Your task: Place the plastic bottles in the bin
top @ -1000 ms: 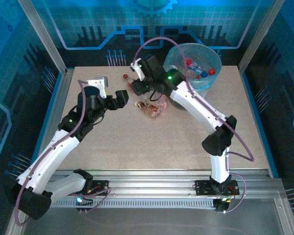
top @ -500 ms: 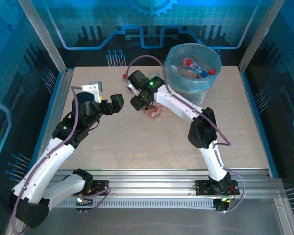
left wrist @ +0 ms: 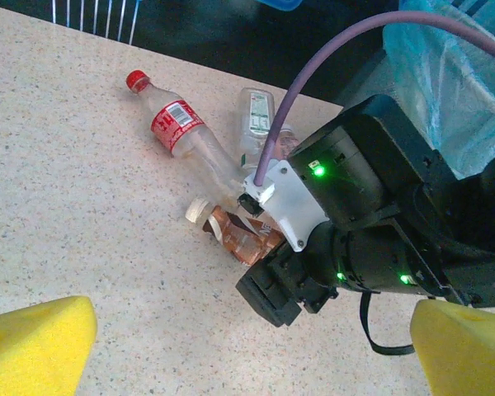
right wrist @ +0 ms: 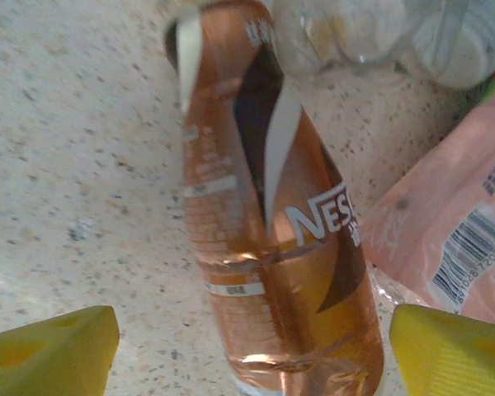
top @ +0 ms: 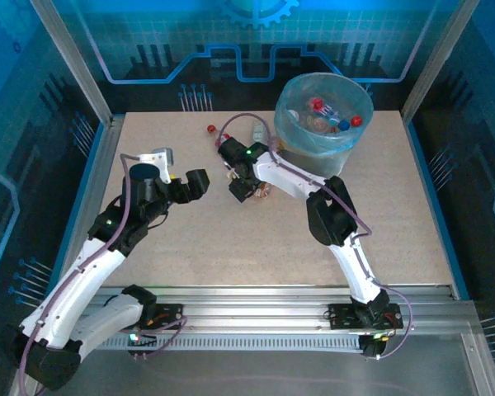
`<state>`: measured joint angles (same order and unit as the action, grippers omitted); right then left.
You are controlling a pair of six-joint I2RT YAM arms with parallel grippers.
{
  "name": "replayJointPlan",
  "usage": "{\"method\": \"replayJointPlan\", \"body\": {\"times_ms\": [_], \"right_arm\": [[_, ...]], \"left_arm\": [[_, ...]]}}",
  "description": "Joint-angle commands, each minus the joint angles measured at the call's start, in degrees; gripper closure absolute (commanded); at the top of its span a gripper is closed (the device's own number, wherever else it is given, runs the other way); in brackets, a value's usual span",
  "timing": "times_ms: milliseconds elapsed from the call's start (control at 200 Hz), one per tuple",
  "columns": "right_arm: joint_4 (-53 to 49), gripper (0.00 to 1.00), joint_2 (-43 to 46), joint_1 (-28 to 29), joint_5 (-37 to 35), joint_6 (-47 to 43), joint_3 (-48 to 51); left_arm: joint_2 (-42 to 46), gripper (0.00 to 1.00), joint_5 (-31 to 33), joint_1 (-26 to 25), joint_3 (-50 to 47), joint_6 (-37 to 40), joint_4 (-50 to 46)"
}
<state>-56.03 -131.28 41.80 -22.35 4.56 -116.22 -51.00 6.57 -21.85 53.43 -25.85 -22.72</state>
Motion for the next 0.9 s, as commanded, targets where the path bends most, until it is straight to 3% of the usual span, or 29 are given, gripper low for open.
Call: {"method": "replayJointPlan", "body": {"times_ms": [0,180,485,895], "right_arm": [[0.4,0.13,-1.7,-1.1,-1.3,1.0,1.2],[0.9,0.15,-3.9,-1.2,0.2,0.5,1.4],[1.1,0.32,-3.8,-0.9,0.8,0.8,1.5],[-2.8,0.4,5.7,0.7,5.1,1.4,1.5]], "left_arm": [[1.3,0.02,-1.3,0.5,-0.9,-1.7,-0.5],[1.1,0.02,-1.6,0.5,-1.4,-2.4,-0.4],[0.7,0.03,-2.0,0.4,-1.4,-3.2,-0.2],[0.9,0.03,0.7,0.4,2.5,-0.8,-2.6]]}}
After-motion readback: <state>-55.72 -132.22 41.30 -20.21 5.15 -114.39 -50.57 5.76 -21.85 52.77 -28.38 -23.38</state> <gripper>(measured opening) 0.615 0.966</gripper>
